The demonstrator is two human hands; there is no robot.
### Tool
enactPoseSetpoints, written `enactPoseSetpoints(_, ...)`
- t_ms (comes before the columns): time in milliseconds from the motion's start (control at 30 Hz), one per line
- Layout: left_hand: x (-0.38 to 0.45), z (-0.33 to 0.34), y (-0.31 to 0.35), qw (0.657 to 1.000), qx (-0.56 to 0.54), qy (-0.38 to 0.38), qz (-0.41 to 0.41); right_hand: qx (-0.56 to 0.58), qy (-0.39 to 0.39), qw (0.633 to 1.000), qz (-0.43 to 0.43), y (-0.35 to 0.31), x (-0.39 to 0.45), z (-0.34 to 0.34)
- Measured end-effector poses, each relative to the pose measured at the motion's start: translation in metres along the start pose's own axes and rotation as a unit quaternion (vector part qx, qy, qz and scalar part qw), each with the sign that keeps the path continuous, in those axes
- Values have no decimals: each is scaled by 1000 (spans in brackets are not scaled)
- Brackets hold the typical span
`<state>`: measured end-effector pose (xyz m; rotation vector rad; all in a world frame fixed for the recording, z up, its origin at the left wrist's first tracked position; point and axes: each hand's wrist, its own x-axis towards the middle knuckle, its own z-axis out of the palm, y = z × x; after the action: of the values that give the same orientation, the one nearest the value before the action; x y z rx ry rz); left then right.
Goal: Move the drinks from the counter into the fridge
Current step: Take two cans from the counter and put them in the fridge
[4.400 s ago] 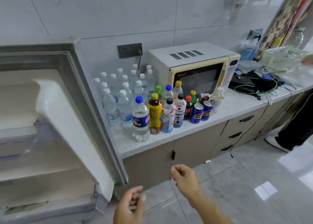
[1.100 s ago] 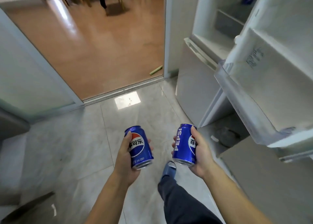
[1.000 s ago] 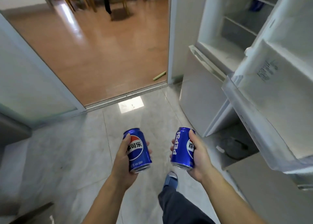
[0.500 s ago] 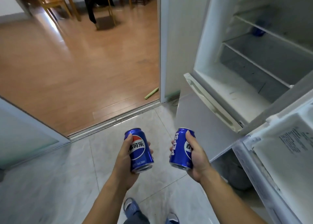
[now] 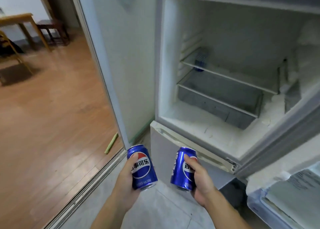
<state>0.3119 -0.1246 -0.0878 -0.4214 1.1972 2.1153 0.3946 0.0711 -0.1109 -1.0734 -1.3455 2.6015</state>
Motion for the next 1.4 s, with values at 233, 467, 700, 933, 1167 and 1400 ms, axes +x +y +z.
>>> enactPoseSetpoints(233,82,47,42,986,114,-117,14,15,121,986,-113,-57,44,15)
enactPoseSetpoints(467,163,121,69,962,197,-167,87,-47,199,945,-255,-160,146,14)
enactPoseSetpoints(700,229,180,96,939,267,-147,160,-185,209,897,-343,-231,226,17)
enactPoseSetpoints(933,259,199,102,930,297,-150,155,-197,236,885,-349,-257,270,15)
enactPoseSetpoints(1167,265,200,106,939,279,-147,136,-186,267,876,-355,-294,337,44)
enactPoseSetpoints(1400,262,189,116,930,303,-148,147,-193,357,836,-368,-293,369,58)
